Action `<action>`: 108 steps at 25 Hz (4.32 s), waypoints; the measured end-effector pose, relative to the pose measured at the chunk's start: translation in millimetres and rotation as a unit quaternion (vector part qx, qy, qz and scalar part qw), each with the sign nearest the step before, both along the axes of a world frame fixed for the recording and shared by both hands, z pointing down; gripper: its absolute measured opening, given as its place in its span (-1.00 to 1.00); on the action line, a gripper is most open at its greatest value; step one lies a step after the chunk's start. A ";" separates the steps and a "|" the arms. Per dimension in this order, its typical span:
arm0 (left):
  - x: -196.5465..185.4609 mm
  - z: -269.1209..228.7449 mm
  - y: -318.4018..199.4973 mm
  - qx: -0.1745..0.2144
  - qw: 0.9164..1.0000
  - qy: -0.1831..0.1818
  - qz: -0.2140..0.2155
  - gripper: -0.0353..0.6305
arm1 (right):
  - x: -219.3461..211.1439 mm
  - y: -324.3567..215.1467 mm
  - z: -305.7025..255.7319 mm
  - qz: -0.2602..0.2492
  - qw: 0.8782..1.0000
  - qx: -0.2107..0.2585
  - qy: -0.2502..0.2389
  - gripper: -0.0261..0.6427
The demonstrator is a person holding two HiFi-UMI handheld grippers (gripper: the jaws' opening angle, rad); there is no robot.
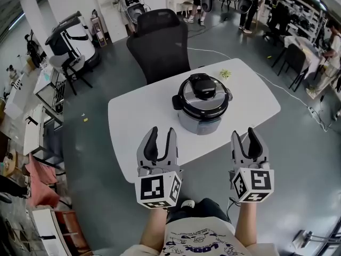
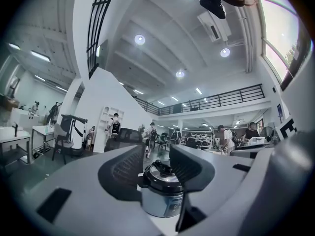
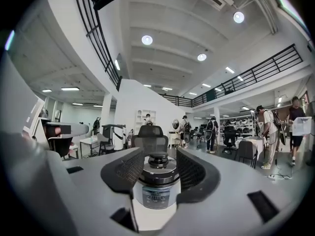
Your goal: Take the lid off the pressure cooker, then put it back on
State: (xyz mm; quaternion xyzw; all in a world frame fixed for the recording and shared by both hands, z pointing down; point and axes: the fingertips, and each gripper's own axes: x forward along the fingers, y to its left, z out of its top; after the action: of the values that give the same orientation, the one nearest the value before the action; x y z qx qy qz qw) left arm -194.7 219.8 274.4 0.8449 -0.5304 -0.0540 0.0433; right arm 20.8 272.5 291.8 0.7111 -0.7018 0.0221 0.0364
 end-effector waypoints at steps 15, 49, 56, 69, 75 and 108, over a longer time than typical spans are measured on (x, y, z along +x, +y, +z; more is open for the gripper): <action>29.2 23.1 -79.5 -0.023 1.000 0.003 -0.020 -0.29 | 32.7 -83.8 19.2 -0.031 0.999 -0.024 0.007 -0.08; 78.5 118.5 -276.9 -0.179 0.963 0.079 -0.186 -0.29 | 35.3 -346.0 74.5 -0.474 0.862 -0.161 0.079 0.17; 68.9 157.2 -286.4 -0.229 0.943 0.161 -0.179 -0.29 | 13.8 -346.9 84.0 -0.509 0.834 -0.179 0.115 0.17; 62.0 203.5 -309.1 -0.296 0.912 0.250 -0.136 -0.27 | -13.7 -351.3 110.5 -0.547 0.784 -0.241 0.165 0.18; 66.2 216.8 -317.0 -0.314 0.903 0.271 -0.114 -0.27 | -15.6 -351.3 123.1 -0.558 0.765 -0.265 0.180 0.18; 74.0 230.1 -321.7 -0.333 0.882 0.322 -0.082 -0.53 | -16.4 -340.8 151.1 -0.593 0.648 -0.383 0.285 0.00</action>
State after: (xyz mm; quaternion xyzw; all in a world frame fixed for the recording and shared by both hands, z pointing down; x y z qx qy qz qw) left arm -120.8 -101.8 504.4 0.6701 -0.5418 -0.1461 0.4859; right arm 4.4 -68.3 442.9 0.0367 -0.8576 0.0587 0.5096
